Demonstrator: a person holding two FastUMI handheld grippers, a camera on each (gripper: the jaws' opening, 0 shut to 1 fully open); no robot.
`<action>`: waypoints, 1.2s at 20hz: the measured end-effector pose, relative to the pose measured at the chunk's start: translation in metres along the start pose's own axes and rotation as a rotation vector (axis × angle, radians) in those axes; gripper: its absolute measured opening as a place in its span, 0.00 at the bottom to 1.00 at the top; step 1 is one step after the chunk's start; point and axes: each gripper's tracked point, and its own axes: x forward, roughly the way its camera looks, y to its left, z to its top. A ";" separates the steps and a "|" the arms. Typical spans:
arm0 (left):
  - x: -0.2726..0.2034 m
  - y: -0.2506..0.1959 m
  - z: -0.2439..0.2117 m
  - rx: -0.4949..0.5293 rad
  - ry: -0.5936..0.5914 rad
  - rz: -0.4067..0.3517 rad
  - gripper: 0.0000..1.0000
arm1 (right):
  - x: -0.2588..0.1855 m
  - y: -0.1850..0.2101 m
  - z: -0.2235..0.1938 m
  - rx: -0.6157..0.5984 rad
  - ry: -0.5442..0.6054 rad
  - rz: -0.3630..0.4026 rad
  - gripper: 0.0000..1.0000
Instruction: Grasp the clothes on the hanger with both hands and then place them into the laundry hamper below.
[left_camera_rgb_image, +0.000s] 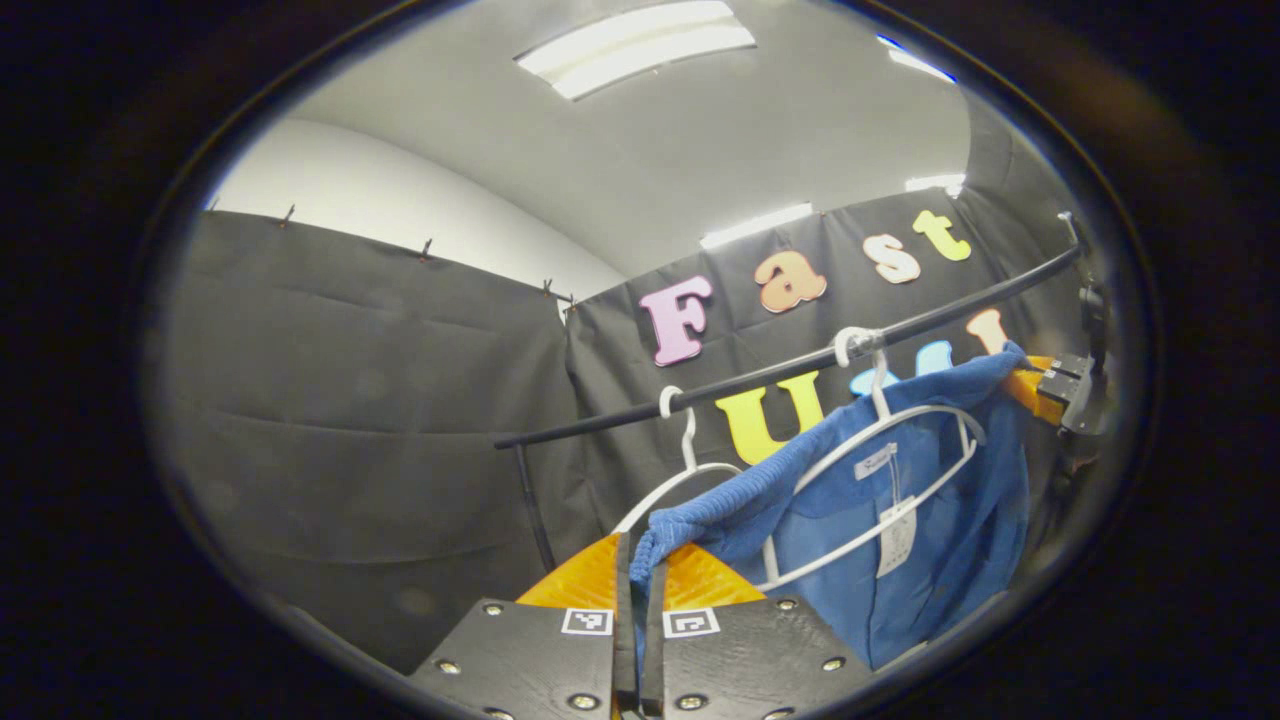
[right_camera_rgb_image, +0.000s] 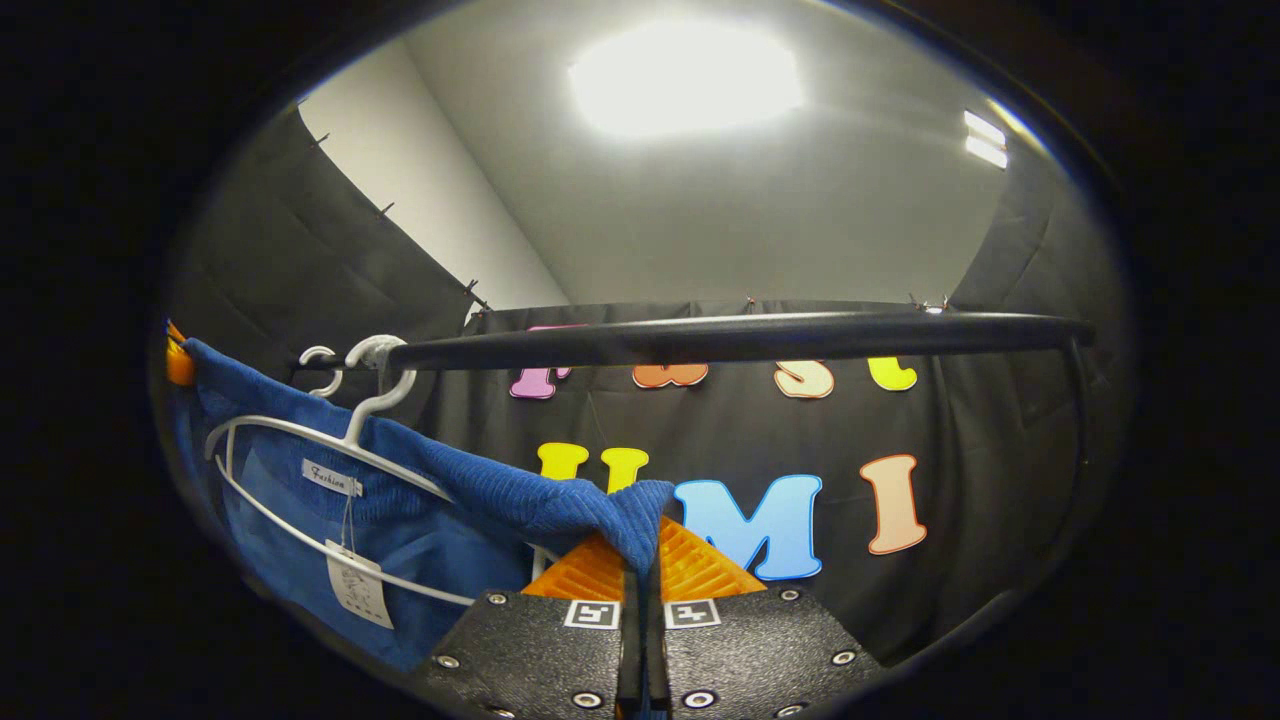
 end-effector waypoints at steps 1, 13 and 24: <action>0.004 0.001 0.001 0.007 -0.003 0.001 0.03 | 0.003 -0.002 -0.001 -0.006 -0.003 -0.002 0.02; 0.045 0.014 -0.008 0.016 -0.038 -0.013 0.02 | 0.038 -0.006 -0.022 -0.113 -0.047 -0.035 0.02; 0.068 -0.019 -0.063 0.015 0.062 -0.101 0.03 | 0.055 -0.006 -0.092 -0.048 0.118 -0.049 0.02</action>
